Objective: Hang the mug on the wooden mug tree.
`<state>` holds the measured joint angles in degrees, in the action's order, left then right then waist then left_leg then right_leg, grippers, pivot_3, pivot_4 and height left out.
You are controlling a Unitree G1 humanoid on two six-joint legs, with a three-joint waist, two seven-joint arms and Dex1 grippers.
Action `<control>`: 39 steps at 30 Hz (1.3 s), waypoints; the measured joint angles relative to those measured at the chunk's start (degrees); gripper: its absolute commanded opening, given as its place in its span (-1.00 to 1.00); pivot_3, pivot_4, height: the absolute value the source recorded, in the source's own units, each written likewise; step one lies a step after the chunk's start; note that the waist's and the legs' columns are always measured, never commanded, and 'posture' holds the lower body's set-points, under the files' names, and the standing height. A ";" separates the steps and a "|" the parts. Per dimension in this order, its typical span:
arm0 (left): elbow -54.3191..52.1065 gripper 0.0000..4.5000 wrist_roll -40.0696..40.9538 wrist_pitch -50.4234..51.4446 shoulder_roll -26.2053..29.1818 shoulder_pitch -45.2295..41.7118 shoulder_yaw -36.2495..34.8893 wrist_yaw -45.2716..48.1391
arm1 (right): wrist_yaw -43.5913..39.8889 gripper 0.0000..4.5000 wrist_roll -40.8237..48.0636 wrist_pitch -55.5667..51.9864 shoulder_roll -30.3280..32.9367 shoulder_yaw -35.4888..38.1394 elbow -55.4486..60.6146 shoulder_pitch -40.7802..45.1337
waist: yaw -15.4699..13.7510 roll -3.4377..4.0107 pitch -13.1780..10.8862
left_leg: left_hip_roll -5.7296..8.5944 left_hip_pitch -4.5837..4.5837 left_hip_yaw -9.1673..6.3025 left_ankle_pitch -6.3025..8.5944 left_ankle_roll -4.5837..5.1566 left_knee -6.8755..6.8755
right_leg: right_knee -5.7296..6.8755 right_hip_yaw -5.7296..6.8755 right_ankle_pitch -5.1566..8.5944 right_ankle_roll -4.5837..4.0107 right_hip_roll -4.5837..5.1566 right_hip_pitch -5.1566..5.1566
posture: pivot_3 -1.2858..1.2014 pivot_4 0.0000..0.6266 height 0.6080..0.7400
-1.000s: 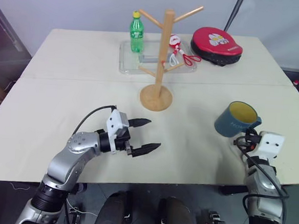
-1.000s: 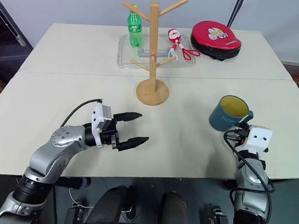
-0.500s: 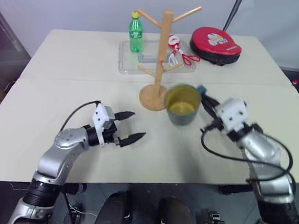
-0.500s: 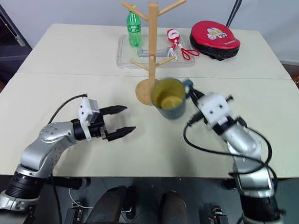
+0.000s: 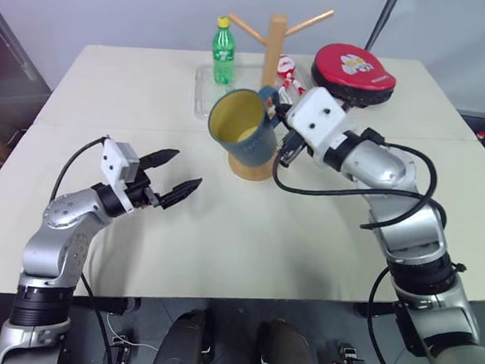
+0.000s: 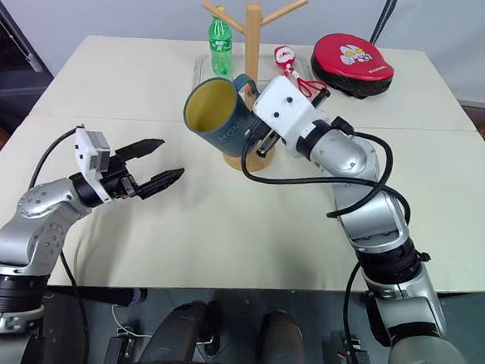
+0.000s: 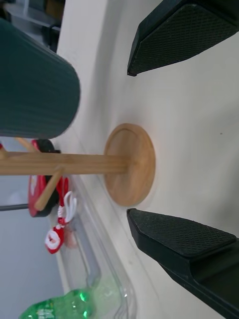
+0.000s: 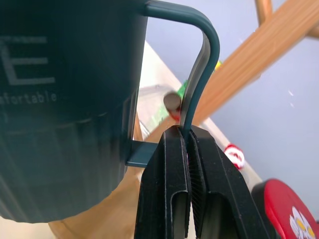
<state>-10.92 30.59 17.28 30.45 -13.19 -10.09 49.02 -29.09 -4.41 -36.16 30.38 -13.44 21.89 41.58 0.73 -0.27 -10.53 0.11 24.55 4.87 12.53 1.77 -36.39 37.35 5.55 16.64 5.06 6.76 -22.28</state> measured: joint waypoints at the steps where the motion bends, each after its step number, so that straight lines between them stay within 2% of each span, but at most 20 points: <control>1: -0.27 1.00 0.09 0.02 0.00 0.01 0.00 -0.20 | -0.20 -0.99 -0.26 -0.24 0.01 -0.11 0.00 0.25 | 0.01 0.00 0.00 | 0.00 0.00 0.00 0.00 0.00 0.00 | 0.00 0.00 0.00 0.00 -0.01 0.00 | 0.03 -0.52 0.99; 7: -0.67 1.00 1.77 0.40 0.01 -0.39 -0.51 -0.72 | -0.60 -0.99 -1.73 -1.76 -0.09 -1.28 -1.52 1.76 | 0.04 0.00 0.00 | 0.00 0.00 0.00 -0.01 -0.02 0.00 | 0.01 0.00 0.00 0.00 -0.01 0.00 | 0.03 -0.52 0.99; 19: -5.61 1.00 11.24 6.54 2.38 -5.70 -4.41 -2.09 | -0.47 -0.99 -4.54 -4.50 -2.29 -2.28 -6.68 4.44 | 0.07 -0.03 -0.02 | 0.00 0.00 0.01 -0.11 -0.18 0.00 | 0.01 0.00 0.00 0.00 -0.02 0.00 | 0.03 -0.52 0.99; 25: -6.75 1.00 12.68 7.66 2.99 -5.95 -4.44 -3.11 | -0.57 -0.99 -5.57 -4.81 -2.93 -3.20 -8.63 4.68 | 0.09 -0.03 -0.02 | 0.00 0.00 0.02 -0.11 -0.19 0.01 | 0.01 0.00 0.00 0.00 -0.05 0.00 | 0.03 -0.52 0.99; 28: -6.89 1.00 12.79 7.70 3.06 -6.02 -4.44 -3.38 | -0.67 -0.57 -5.64 -4.77 -3.20 -3.22 -8.71 4.77 | 0.08 -0.03 -0.02 | 0.00 0.00 0.02 -0.11 -0.19 0.01 | 0.01 0.01 0.00 0.00 -0.05 0.00 | 0.03 -0.52 0.99; 33: -7.09 1.00 12.92 8.06 3.07 -6.15 -4.42 -3.85 | -0.59 0.57 -6.21 -4.39 -3.33 -3.19 -8.72 5.13 | 0.08 -0.03 -0.02 | 0.00 0.00 0.02 -0.11 -0.19 0.01 | 0.01 0.00 0.00 0.00 -0.05 -0.01 | 0.03 -0.52 0.99; 37: -7.19 1.00 12.86 8.24 3.03 -6.28 -4.20 -4.38 | -1.34 0.57 -6.50 -2.83 -1.70 -2.70 -7.45 4.95 | 0.00 -0.04 -0.03 | 0.00 0.00 0.02 -0.11 -0.19 0.02 | 0.00 0.00 0.00 0.00 -0.04 0.00 | 0.03 -0.52 0.99; 39: -7.11 1.00 12.21 8.23 3.03 -6.28 -4.16 -5.11 | -2.58 0.57 -5.21 -1.65 -0.06 0.06 -4.85 3.63 | -0.17 -0.07 -0.04 | 0.01 0.00 0.02 -0.11 -0.19 0.02 | -0.02 0.00 0.00 0.01 -0.03 0.02 | 0.03 -0.52 0.99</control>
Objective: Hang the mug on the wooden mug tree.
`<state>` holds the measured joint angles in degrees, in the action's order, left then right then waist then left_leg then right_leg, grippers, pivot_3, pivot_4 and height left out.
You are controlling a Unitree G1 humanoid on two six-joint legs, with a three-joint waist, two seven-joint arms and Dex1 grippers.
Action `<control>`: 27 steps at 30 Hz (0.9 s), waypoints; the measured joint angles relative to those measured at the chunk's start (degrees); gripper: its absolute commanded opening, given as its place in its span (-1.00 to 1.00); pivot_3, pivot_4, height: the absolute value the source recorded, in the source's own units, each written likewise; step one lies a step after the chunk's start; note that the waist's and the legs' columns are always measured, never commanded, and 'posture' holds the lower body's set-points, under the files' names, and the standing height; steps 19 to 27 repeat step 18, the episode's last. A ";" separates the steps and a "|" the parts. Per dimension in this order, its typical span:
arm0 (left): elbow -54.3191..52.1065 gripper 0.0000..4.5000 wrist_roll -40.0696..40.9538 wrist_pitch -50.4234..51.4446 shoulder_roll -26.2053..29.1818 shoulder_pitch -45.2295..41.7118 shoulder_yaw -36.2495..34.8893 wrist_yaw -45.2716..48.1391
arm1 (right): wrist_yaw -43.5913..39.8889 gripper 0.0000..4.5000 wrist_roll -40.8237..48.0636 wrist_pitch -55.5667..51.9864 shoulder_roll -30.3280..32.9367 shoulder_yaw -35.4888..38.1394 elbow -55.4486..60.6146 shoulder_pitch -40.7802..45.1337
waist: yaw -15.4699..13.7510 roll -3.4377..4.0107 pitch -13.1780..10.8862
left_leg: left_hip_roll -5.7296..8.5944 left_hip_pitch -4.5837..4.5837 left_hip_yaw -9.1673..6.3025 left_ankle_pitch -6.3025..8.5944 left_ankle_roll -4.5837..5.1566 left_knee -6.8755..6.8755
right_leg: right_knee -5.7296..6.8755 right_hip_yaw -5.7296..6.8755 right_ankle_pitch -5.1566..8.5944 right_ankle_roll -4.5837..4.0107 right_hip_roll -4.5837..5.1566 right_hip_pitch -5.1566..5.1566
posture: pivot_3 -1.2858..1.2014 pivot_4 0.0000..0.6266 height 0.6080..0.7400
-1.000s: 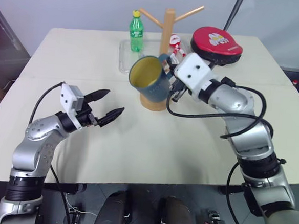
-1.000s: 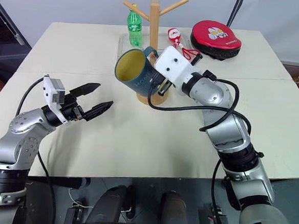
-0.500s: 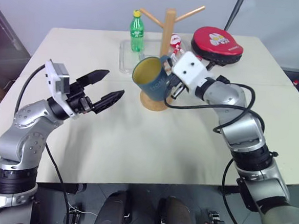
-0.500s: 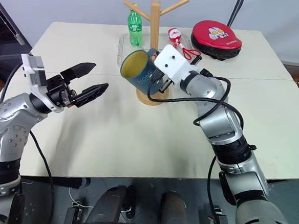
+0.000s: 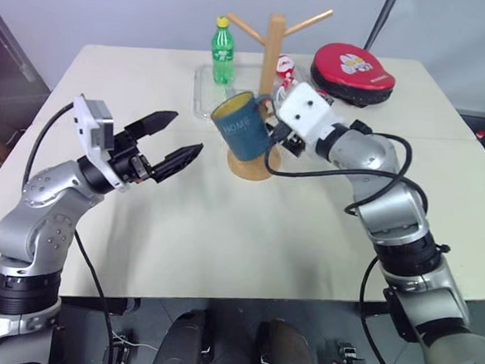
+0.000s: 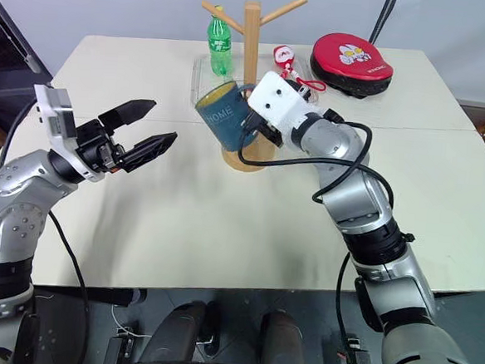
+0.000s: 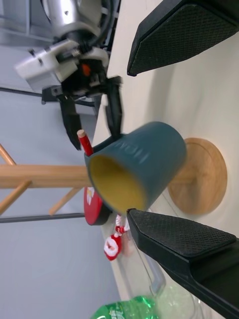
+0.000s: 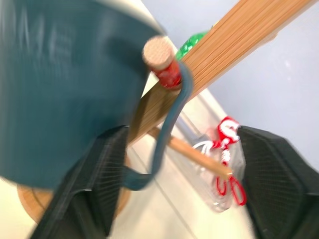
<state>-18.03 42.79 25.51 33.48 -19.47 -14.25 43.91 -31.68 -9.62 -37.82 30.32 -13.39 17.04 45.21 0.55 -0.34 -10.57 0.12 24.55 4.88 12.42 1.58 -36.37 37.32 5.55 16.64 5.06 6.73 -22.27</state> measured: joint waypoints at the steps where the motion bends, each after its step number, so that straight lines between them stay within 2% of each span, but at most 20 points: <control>1: 0.14 1.00 -0.61 -0.08 -0.01 0.09 -0.01 -0.44 | -0.51 0.57 1.16 0.52 0.43 2.17 1.28 -1.20 | -0.04 -0.04 0.01 | 0.00 0.00 0.00 0.00 0.00 0.01 | -0.03 0.00 0.00 0.00 0.00 0.02 | 0.03 -0.52 0.99; 4: 3.14 1.00 -5.20 -2.68 -0.61 1.42 0.07 -2.78 | -2.01 0.57 6.51 1.31 1.01 11.01 4.97 -8.67 | -0.09 -0.09 0.04 | 0.01 -0.02 0.01 0.07 0.11 0.06 | -0.08 0.00 -0.01 0.02 0.01 0.06 | 0.03 -0.52 0.99; 7: 9.56 1.00 -11.21 -6.87 -2.11 4.23 -0.21 -6.52 | -2.62 0.57 12.13 4.00 -0.37 19.84 5.18 -20.57 | -0.11 -0.11 0.04 | 0.01 -0.06 0.03 0.15 0.25 0.12 | -0.09 0.00 -0.02 0.03 0.01 0.07 | 0.03 -0.52 0.99; 13: 18.33 1.00 -19.10 -14.15 -5.77 9.30 -0.38 -12.04 | -0.12 0.57 18.21 13.76 -9.37 25.37 -0.51 -35.13 | 0.32 -0.11 0.03 | -0.07 -0.10 0.02 0.15 0.24 0.17 | -0.02 -0.03 -0.02 0.03 -0.04 -0.02 | 0.03 -0.52 0.99; 18: 19.91 1.00 -20.91 -16.11 -6.70 13.55 -0.56 -13.53 | 1.39 0.57 20.11 21.56 -12.57 25.57 -6.10 -37.60 | 0.19 -0.10 0.03 | -0.07 -0.09 0.01 0.17 0.22 0.16 | -0.03 -0.04 -0.02 0.03 0.01 -0.04 | 0.03 -0.52 0.99; 27: 19.91 1.00 -20.91 -16.11 -6.70 13.55 -0.56 -13.53 | 1.39 0.57 20.11 21.56 -12.57 25.57 -6.10 -37.60 | 0.19 -0.10 0.03 | -0.07 -0.09 0.01 0.17 0.22 0.16 | -0.03 -0.04 -0.02 0.03 0.01 -0.04 | 0.03 -0.52 0.99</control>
